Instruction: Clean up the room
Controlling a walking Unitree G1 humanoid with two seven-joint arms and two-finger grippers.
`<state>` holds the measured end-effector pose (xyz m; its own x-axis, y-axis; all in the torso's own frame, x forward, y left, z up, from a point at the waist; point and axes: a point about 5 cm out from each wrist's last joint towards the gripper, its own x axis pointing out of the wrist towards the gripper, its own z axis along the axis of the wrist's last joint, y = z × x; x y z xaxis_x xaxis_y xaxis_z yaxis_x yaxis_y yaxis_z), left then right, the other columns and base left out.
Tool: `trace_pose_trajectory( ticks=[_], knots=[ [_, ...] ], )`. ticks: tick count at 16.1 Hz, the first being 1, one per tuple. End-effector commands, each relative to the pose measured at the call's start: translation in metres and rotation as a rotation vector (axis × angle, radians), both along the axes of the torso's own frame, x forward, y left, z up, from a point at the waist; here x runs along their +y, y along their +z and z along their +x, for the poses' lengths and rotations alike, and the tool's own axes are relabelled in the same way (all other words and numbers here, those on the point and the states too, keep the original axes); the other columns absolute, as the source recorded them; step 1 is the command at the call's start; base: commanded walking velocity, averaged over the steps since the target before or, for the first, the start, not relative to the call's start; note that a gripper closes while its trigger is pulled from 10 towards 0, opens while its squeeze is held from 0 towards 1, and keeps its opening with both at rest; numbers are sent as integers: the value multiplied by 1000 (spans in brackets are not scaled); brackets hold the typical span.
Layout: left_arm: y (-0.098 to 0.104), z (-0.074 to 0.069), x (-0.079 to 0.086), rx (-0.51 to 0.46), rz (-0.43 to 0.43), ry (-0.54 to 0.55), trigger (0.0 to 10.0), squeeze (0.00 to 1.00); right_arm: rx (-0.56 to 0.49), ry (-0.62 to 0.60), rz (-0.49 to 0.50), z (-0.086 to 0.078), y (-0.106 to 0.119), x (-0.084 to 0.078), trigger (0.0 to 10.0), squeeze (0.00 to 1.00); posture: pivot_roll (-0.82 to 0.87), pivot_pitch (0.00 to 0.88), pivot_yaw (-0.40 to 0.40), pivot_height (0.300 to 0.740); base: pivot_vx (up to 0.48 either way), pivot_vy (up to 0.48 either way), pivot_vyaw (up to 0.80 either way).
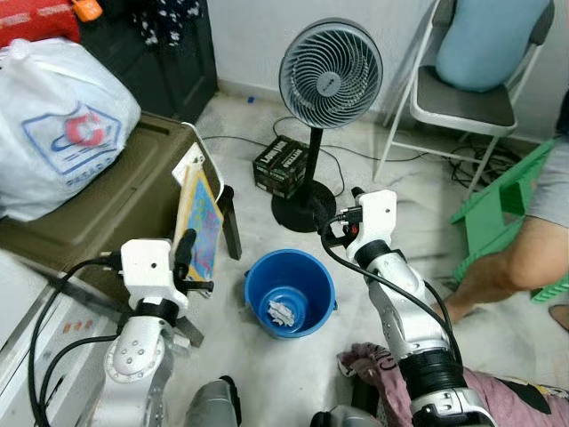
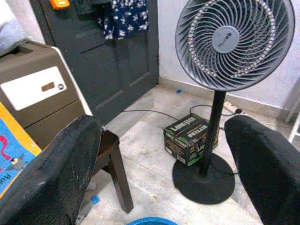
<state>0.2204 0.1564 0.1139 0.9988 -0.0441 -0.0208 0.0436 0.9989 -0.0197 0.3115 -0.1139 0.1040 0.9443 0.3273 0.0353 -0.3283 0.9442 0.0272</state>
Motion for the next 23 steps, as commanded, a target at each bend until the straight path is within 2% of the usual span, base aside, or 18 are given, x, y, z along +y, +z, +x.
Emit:
trace_pose_trajectory(
  ticks=[1,11,14,19,21,23],
  knots=[
    [9,1,-3,-48,-4,-18,10000,0,4,-14,-7,0,-1,-3,10000,0,17,117,-31,740,262,0,0],
    [10,1,-3,-49,-2,-14,10000,0,6,-13,1,1,-1,-3,10000,0,18,114,-33,740,261,0,0],
    [10,1,-2,-50,1,-13,10000,0,-9,2,-10,0,1,0,10000,0,18,114,-33,740,249,0,685],
    [10,1,-1,-46,11,-7,10000,0,2,-6,-8,2,-2,0,10000,0,32,109,-36,740,0,0,0],
    [10,0,0,-39,12,-10,10000,0,27,-31,-36,3,-6,1,10000,0,40,110,-37,740,0,0,0],
    [10,-2,0,-39,11,-19,10000,0,103,-84,-64,5,-17,-3,10000,0,48,111,-39,740,0,0,0]
  ],
)
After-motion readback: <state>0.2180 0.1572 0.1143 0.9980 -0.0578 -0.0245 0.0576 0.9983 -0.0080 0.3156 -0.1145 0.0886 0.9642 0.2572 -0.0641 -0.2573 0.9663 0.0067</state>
